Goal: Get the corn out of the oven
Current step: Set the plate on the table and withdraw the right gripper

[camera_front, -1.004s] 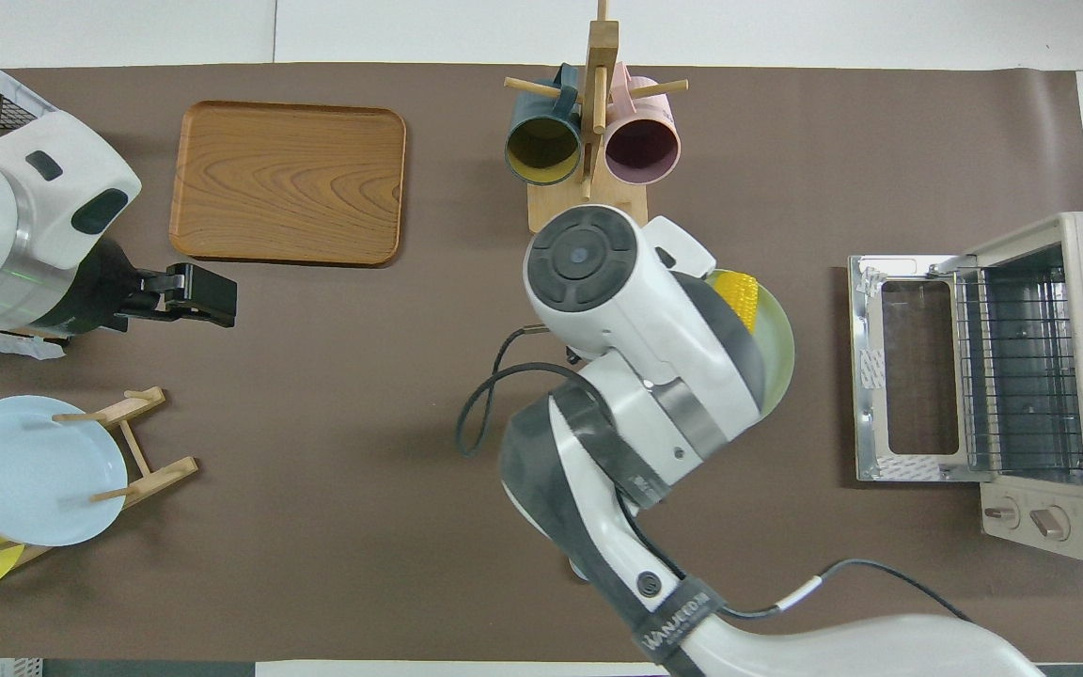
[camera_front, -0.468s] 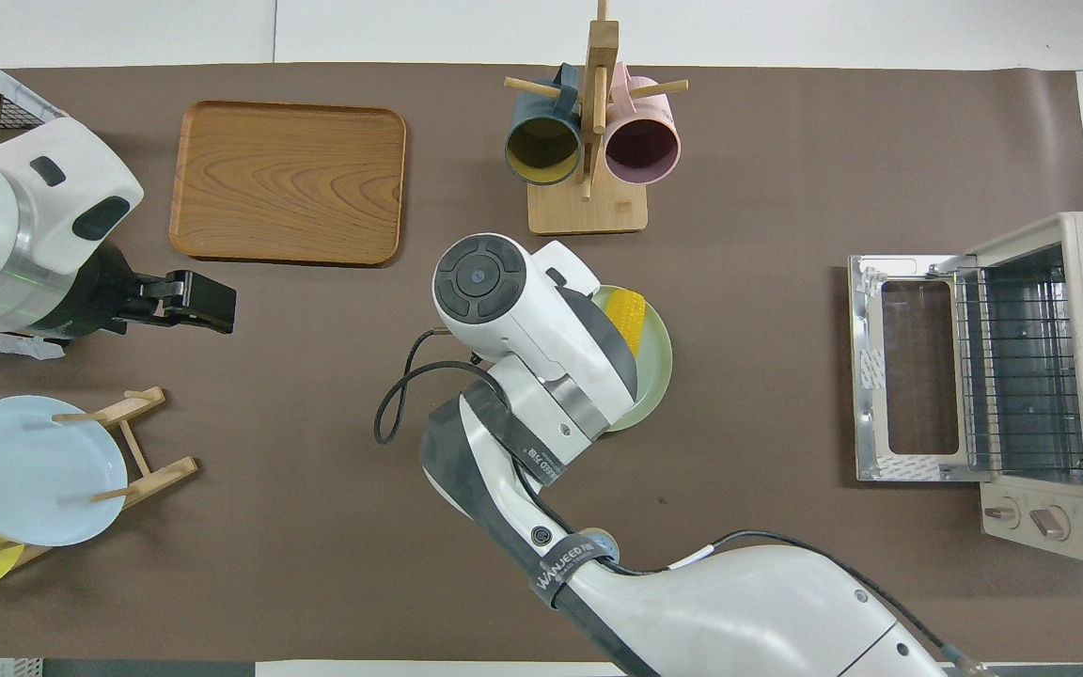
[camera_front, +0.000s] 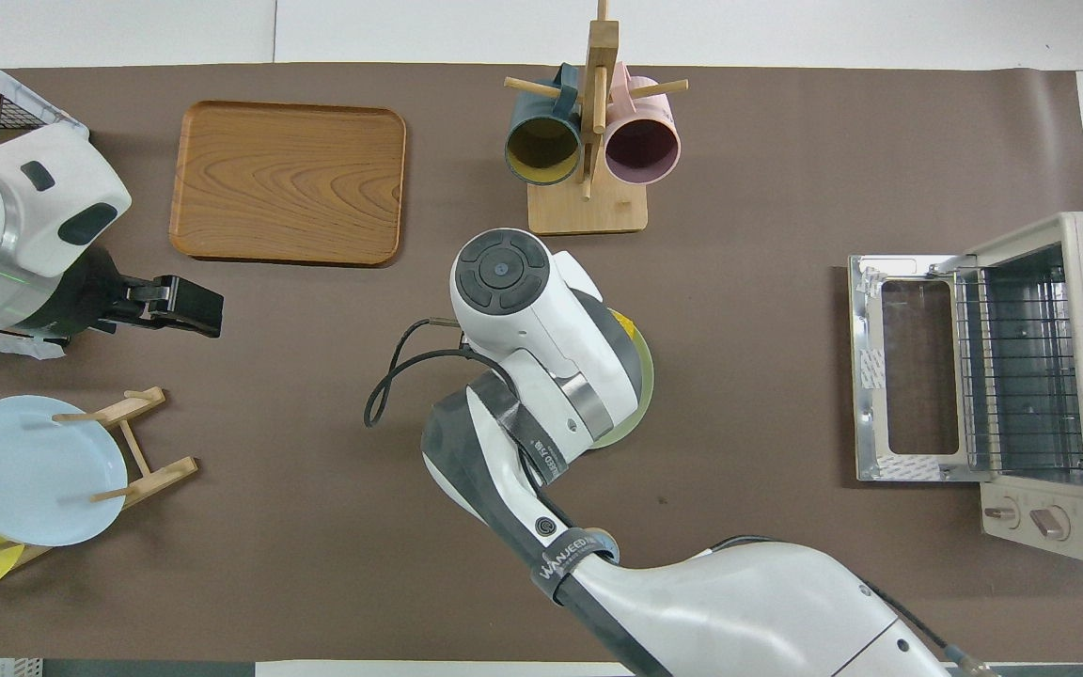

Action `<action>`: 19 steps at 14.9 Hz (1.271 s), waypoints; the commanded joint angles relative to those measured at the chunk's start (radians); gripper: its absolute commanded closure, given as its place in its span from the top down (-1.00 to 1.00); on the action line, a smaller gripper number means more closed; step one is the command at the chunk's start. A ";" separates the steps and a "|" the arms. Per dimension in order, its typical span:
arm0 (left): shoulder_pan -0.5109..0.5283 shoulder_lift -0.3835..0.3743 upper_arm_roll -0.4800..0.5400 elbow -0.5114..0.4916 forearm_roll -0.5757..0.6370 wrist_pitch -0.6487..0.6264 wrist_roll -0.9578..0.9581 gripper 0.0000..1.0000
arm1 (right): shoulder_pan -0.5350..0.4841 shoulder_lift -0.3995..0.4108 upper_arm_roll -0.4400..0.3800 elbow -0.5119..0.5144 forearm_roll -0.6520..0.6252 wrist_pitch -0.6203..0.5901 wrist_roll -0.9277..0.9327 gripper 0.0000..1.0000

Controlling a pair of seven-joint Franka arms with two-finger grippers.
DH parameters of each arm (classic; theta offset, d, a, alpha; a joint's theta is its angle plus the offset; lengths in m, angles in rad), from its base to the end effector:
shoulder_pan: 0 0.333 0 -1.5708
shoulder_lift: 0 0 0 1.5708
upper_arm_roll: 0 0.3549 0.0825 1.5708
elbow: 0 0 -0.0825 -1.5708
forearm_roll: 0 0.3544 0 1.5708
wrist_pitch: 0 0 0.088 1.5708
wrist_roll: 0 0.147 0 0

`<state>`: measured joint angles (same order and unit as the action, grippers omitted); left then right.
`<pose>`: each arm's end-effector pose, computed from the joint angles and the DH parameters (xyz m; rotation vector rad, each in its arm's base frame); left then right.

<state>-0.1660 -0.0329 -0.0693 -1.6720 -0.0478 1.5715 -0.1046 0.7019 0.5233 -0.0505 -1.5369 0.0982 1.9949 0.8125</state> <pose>0.4921 -0.1258 0.5960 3.0996 -0.2001 -0.1156 0.5309 0.4232 0.3535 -3.1193 0.3106 0.1408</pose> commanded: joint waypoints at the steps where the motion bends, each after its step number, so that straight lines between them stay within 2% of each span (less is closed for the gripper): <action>1: 0.014 -0.030 -0.004 -0.038 -0.004 0.018 0.028 1.00 | -0.010 -0.026 0.008 -0.023 0.011 0.033 -0.001 -0.24; 3: 0.016 -0.025 -0.004 -0.035 -0.006 0.030 0.043 1.00 | -0.010 -0.038 0.005 -0.022 0.003 0.025 -0.048 0.09; 5: 0.014 -0.021 -0.006 -0.029 -0.009 0.036 0.043 1.00 | -0.028 -0.081 -0.002 -0.028 -0.064 -0.026 -0.091 0.05; 8: 0.002 -0.015 -0.006 -0.037 -0.018 0.061 0.046 1.00 | -0.090 -0.159 -0.003 -0.046 -0.162 -0.193 -0.098 -0.36; 10: -0.003 -0.002 -0.007 -0.041 -0.056 0.065 0.046 1.00 | -0.148 -0.218 -0.003 -0.116 -0.237 -0.251 -0.111 -0.65; 11: -0.012 0.007 -0.007 -0.045 -0.064 0.082 0.049 1.00 | -0.180 -0.242 -0.003 -0.171 -0.273 -0.246 -0.128 -0.81; 13: -0.036 0.019 -0.006 -0.058 -0.093 0.117 0.037 1.00 | -0.255 -0.285 -0.002 -0.302 -0.320 -0.184 -0.180 -1.00; 16: -0.076 0.050 -0.009 -0.061 -0.124 0.171 -0.001 1.00 | -0.414 -0.327 -0.002 -0.487 -0.334 0.011 -0.381 -1.00; 18: -0.137 0.082 -0.009 -0.066 -0.124 0.234 -0.096 1.00 | -0.478 -0.327 -0.002 -0.517 -0.334 0.065 -0.415 -1.00; 19: -0.180 0.108 -0.007 -0.064 -0.124 0.269 -0.148 1.00 | -0.478 -0.328 -0.002 -0.531 -0.334 0.070 -0.411 -1.00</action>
<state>-0.2693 0.0403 -0.0885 -1.7270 -0.1575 1.7709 -0.1614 0.2442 0.2483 -0.0672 -1.9972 -0.2205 2.0307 0.4161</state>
